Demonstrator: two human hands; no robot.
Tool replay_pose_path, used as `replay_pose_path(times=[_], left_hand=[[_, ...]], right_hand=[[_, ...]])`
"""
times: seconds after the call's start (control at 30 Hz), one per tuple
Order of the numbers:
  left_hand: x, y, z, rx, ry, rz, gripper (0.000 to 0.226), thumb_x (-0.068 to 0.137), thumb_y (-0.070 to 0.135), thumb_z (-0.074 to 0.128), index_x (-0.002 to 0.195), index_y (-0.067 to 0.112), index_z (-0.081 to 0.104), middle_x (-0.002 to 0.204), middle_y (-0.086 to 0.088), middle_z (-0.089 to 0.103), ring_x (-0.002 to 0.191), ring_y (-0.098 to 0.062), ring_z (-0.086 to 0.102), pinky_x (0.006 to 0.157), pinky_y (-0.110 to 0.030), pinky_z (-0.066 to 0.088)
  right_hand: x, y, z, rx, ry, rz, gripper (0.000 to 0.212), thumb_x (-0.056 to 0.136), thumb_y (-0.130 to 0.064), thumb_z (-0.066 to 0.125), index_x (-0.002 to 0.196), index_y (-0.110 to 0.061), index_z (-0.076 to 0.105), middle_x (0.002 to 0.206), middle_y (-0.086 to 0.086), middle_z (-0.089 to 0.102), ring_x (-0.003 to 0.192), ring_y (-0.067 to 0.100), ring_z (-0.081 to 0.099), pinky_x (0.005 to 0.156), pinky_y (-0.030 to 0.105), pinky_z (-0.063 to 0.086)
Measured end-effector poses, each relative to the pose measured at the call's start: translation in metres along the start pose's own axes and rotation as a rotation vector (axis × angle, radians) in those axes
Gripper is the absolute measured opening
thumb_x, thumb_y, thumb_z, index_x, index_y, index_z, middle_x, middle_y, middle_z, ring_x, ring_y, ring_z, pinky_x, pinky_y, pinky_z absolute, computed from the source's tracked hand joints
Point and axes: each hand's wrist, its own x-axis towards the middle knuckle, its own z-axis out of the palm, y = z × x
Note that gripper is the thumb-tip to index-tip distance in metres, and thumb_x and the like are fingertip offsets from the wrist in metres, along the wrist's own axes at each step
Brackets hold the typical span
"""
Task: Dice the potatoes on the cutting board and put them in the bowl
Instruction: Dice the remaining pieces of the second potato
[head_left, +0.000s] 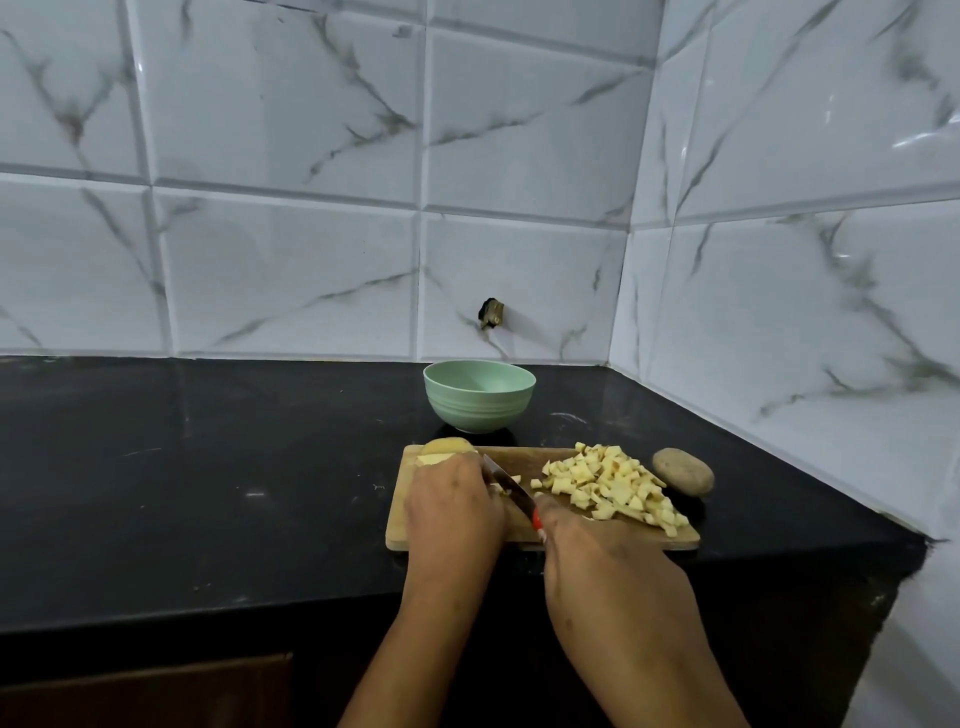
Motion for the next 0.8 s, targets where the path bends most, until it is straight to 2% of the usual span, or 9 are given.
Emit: replay_pose_path(times=[0.07, 0.13, 0.27, 0.5, 0.67, 0.8], left_hand=[[0.000, -0.001, 0.002, -0.003, 0.004, -0.010, 0.020, 0.092, 0.021, 0.051, 0.105, 0.022, 0.066, 0.097, 0.007, 0.068, 0.094, -0.012, 0.058, 0.080, -0.027, 0.046], [0.000, -0.002, 0.003, 0.000, 0.008, -0.022, 0.019, 0.092, 0.021, 0.051, 0.103, 0.020, 0.067, 0.096, 0.006, 0.068, 0.093, -0.013, 0.058, 0.079, -0.027, 0.045], [0.002, -0.003, 0.004, 0.020, -0.006, -0.036, 0.018, 0.092, 0.024, 0.052, 0.101, 0.020, 0.067, 0.095, 0.006, 0.068, 0.094, -0.013, 0.058, 0.079, -0.028, 0.046], [0.003, -0.004, 0.006, 0.044, -0.044, -0.052, 0.019, 0.091, 0.022, 0.050, 0.099, 0.019, 0.066, 0.095, 0.006, 0.067, 0.097, -0.015, 0.057, 0.083, -0.031, 0.046], [0.000, -0.002, 0.003, 0.092, -0.019, -0.029, 0.019, 0.093, 0.027, 0.049, 0.102, 0.018, 0.062, 0.101, 0.006, 0.064, 0.100, -0.015, 0.054, 0.084, -0.027, 0.041], [0.008, 0.000, 0.001, 0.151, -0.056, -0.024, 0.019, 0.093, 0.023, 0.048, 0.102, 0.020, 0.064, 0.102, 0.005, 0.064, 0.098, -0.014, 0.055, 0.083, -0.028, 0.046]], right_hand=[[0.000, -0.003, -0.004, -0.019, -0.012, -0.009, 0.034, 0.101, -0.022, 0.034, 0.135, -0.024, 0.035, 0.087, -0.005, 0.051, 0.071, 0.014, 0.045, 0.055, 0.022, 0.036], [-0.002, -0.005, -0.008, -0.016, -0.031, -0.014, 0.034, 0.102, -0.021, 0.034, 0.136, -0.023, 0.035, 0.095, -0.004, 0.057, 0.073, 0.014, 0.044, 0.051, 0.020, 0.030], [0.000, -0.009, -0.008, -0.027, -0.090, -0.006, 0.033, 0.102, -0.018, 0.033, 0.135, -0.021, 0.036, 0.109, -0.003, 0.060, 0.082, 0.014, 0.053, 0.065, 0.025, 0.036], [0.010, -0.013, 0.009, -0.033, -0.161, 0.017, 0.036, 0.099, -0.011, 0.039, 0.135, -0.017, 0.041, 0.110, 0.001, 0.063, 0.097, 0.019, 0.062, 0.066, 0.029, 0.038], [0.013, 0.004, 0.000, 0.018, -0.148, 0.029, 0.030, 0.100, -0.020, 0.038, 0.126, -0.029, 0.052, 0.099, -0.005, 0.062, 0.085, 0.014, 0.061, 0.063, 0.026, 0.045], [0.024, 0.033, -0.005, 0.093, -0.114, 0.159, 0.032, 0.101, -0.026, 0.039, 0.127, -0.034, 0.056, 0.100, -0.005, 0.063, 0.078, 0.012, 0.057, 0.066, 0.028, 0.049]])
